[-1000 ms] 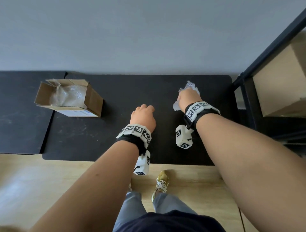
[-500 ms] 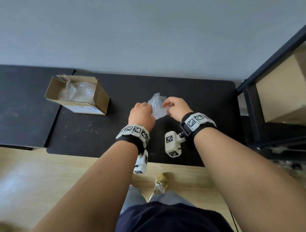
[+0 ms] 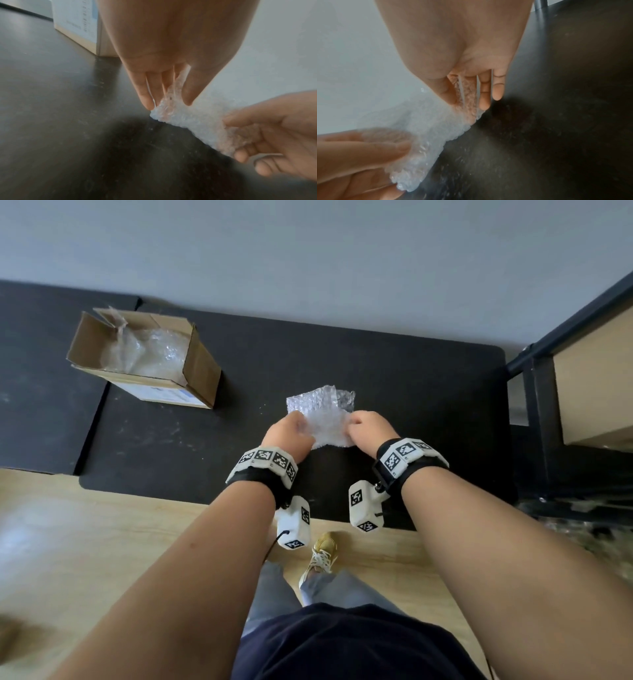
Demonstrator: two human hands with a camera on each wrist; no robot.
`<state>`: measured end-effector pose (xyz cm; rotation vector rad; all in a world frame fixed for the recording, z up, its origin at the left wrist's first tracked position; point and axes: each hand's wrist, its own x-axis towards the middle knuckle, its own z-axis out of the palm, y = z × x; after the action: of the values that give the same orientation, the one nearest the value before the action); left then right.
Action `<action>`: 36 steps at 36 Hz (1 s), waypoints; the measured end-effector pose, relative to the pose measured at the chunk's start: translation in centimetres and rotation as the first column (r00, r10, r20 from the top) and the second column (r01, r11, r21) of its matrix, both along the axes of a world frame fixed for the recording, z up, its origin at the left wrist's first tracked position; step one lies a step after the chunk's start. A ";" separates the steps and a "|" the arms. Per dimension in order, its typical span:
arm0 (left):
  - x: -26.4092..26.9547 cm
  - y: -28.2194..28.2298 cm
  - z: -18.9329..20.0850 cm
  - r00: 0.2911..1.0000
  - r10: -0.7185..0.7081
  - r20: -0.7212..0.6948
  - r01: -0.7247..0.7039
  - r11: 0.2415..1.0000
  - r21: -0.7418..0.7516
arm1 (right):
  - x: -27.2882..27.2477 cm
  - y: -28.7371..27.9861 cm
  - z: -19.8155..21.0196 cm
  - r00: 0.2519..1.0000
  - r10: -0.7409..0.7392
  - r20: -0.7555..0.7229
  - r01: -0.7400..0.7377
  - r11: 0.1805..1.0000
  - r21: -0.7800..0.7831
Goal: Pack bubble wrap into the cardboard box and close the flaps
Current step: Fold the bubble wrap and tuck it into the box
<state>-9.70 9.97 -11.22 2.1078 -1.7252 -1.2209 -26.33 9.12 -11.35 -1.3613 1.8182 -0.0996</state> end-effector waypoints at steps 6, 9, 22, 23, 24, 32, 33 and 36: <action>0.1 -1.0 -0.7 0.995 0.060 0.079 -0.059 0.998 -0.013 | 0.8 -1.1 -0.8 0.991 0.024 -0.130 -0.029 0.999 -0.039; -0.1 -1.5 -0.7 0.986 0.046 0.161 -0.049 0.999 0.014 | 1.2 -1.9 -0.5 0.981 0.062 -0.181 -0.068 0.997 -0.026; -0.2 -1.7 -1.9 0.971 0.059 0.232 -0.056 0.998 -0.016 | 2.0 -3.1 -1.7 0.943 -0.066 -0.325 0.051 0.997 -0.055; -0.2 -1.8 -1.9 0.970 0.036 0.242 -0.030 0.999 -0.028 | 2.0 -3.0 -1.8 0.948 -0.065 -0.310 0.051 0.997 -0.053; -0.3 -1.9 -1.9 0.966 0.014 0.257 -0.003 0.999 -0.042 | 2.0 -3.0 -1.9 0.953 -0.060 -0.298 0.046 0.998 -0.053; 0.1 -2.1 -0.8 0.965 -0.111 0.236 0.106 0.994 0.036 | 1.6 -2.0 -1.6 0.981 0.046 -0.191 -0.062 0.995 -0.076; 0.2 -2.0 -0.6 0.979 -0.066 0.192 0.056 0.997 0.058 | 1.6 -2.0 -1.6 0.988 0.050 -0.149 -0.060 0.996 -0.069; 0.4 -1.7 -0.2 0.999 -0.004 0.047 -0.001 0.994 0.110 | 1.6 -1.9 -0.8 0.994 0.081 -0.074 -0.084 0.995 -0.051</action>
<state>-9.34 8.27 -11.46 2.2138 -1.7163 -1.3060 -24.68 7.17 -12.15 -1.4932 1.8275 -0.0566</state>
